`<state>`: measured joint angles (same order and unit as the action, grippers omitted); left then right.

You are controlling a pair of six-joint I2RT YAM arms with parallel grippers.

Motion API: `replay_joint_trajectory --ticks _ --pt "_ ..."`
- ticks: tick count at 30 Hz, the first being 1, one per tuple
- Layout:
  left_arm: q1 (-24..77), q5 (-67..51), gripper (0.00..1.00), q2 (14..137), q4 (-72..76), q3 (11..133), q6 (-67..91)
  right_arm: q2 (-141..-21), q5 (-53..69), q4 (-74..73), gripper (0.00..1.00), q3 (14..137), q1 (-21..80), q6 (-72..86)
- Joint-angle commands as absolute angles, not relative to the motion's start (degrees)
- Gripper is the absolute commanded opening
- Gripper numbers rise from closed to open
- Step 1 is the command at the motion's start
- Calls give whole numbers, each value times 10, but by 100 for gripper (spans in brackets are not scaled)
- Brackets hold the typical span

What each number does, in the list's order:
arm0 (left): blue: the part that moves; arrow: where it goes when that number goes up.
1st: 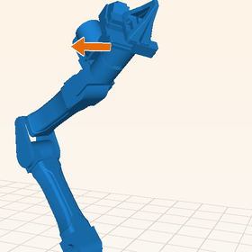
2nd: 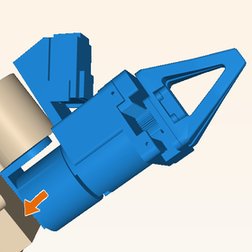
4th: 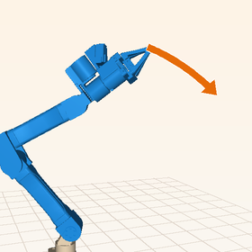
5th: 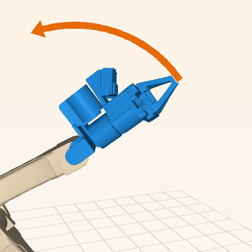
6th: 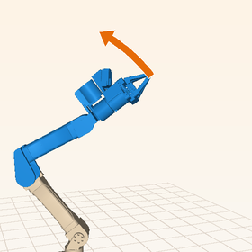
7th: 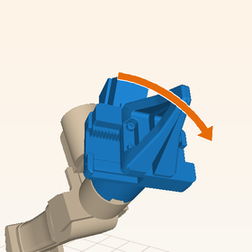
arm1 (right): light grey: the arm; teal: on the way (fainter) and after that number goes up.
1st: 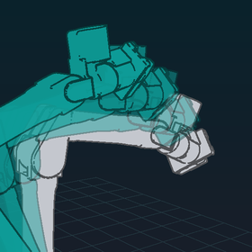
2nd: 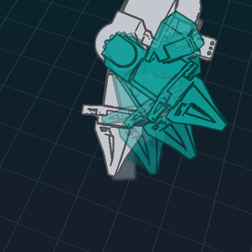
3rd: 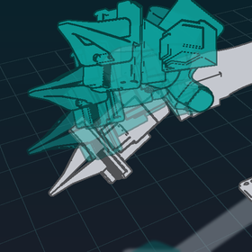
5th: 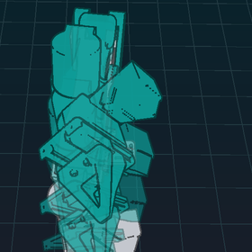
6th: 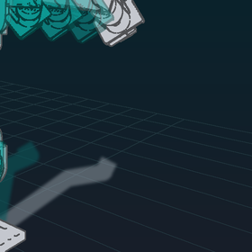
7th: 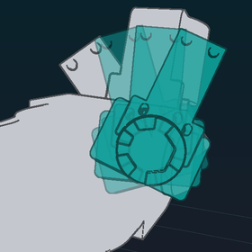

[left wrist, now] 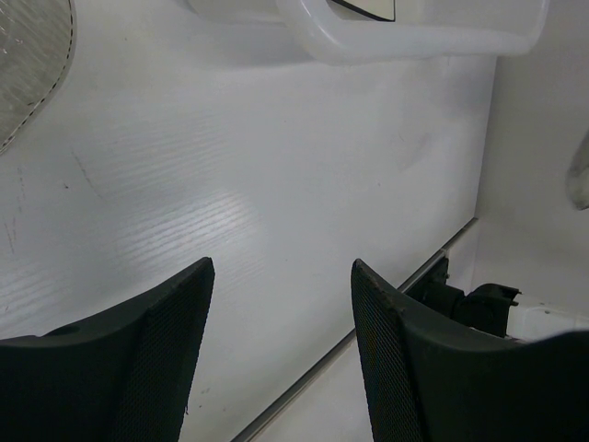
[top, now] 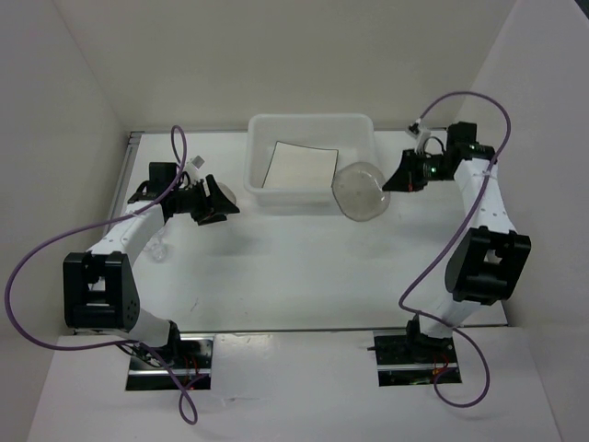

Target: Place the mixed dishes into the plastic bin

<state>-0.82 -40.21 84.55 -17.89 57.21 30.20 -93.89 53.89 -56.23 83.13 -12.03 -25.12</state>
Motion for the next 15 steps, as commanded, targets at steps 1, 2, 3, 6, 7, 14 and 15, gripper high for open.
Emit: replay_joint_trajectory --ticks 1,2,3,6,7,14,15 --pt "-6 -405 69 829 -170 568 294 -944 560 -471 0 948 -92 -123" --pt "-6 -405 69 829 -170 568 294 -970 549 -462 0 969 -86 -109" --pt "-6 -405 69 829 -170 568 294 -986 530 -461 0 1008 -81 -101" --pt "-6 -405 69 824 -170 568 294 -1042 525 -453 0 1056 -66 -71" --pt "-6 -400 69 824 -170 568 294 -1052 525 -437 0 1063 -58 -58" --pt "-6 -395 70 793 -170 534 294 -1142 511 -376 0 1148 -19 1" --pt "-6 -389 70 786 -170 534 301 -1167 499 -376 0 1161 -12 9"
